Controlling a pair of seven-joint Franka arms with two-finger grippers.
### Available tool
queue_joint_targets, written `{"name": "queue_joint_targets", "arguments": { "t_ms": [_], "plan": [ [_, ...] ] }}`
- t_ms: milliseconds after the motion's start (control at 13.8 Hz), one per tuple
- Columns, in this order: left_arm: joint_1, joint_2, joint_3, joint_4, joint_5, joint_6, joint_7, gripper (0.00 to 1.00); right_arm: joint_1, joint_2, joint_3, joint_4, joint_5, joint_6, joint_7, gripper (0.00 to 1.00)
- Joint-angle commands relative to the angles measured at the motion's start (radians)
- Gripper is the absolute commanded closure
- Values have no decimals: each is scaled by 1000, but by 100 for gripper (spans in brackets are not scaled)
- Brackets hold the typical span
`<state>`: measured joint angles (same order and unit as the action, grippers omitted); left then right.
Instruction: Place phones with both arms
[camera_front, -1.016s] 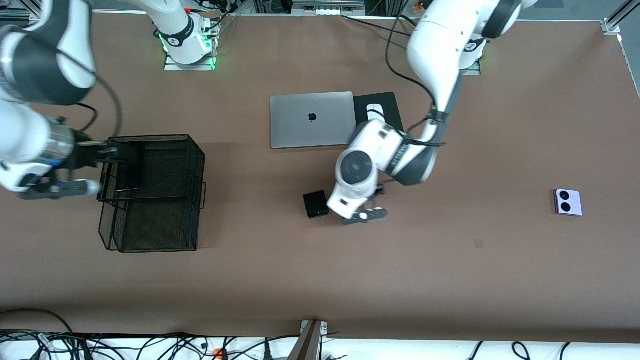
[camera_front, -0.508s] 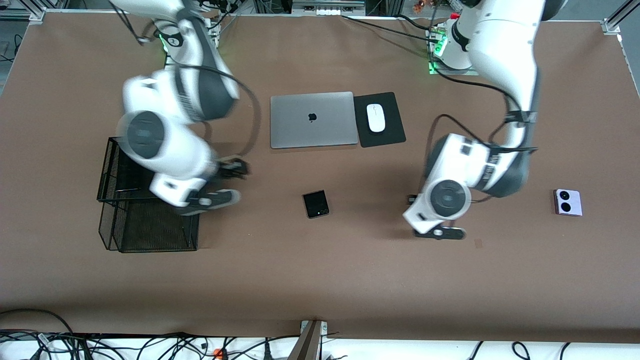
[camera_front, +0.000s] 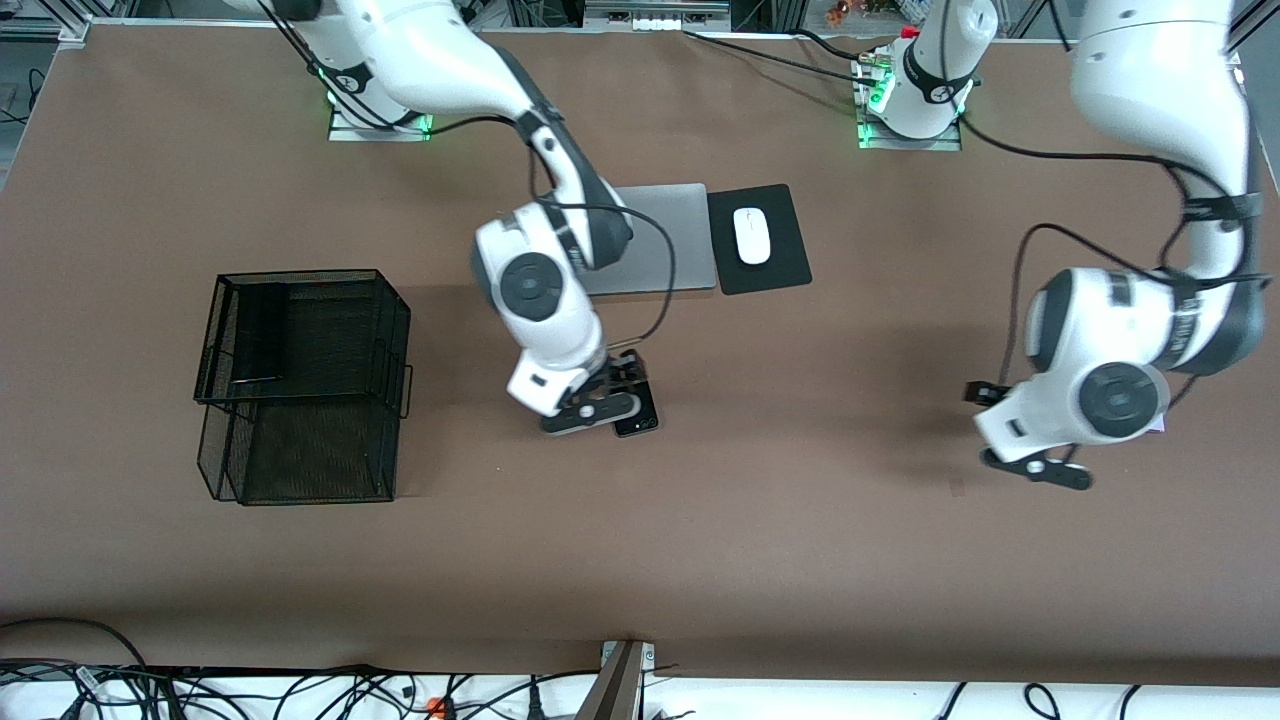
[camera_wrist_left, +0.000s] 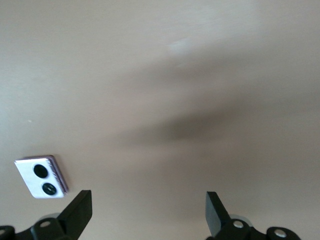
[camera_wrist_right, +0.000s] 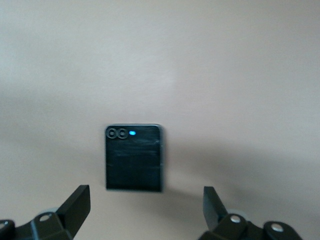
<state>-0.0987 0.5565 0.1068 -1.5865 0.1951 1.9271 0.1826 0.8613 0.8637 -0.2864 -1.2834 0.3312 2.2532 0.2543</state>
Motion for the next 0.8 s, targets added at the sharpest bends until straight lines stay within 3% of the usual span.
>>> {"name": "queue_joint_targets", "arguments": {
  "t_ms": [0,218,363,508,726],
  "plan": [
    [103,-79,-18,-151,23,133,101,0,34,52,-10,16,6,78,34,0],
    [238,-81,-27,-185,6,234,260,0,45,93,-8,13,-11,153,34,0],
    [292,-76,-30,-193,-6,280,267,0,48,104,-8,10,-37,180,34,0],
    [339,-61,-30,-194,-100,311,274,0,48,106,-7,9,-37,181,36,0],
    [395,-46,-30,-231,-109,403,282,0,57,118,-7,-8,-38,183,37,0]
  ]
}}
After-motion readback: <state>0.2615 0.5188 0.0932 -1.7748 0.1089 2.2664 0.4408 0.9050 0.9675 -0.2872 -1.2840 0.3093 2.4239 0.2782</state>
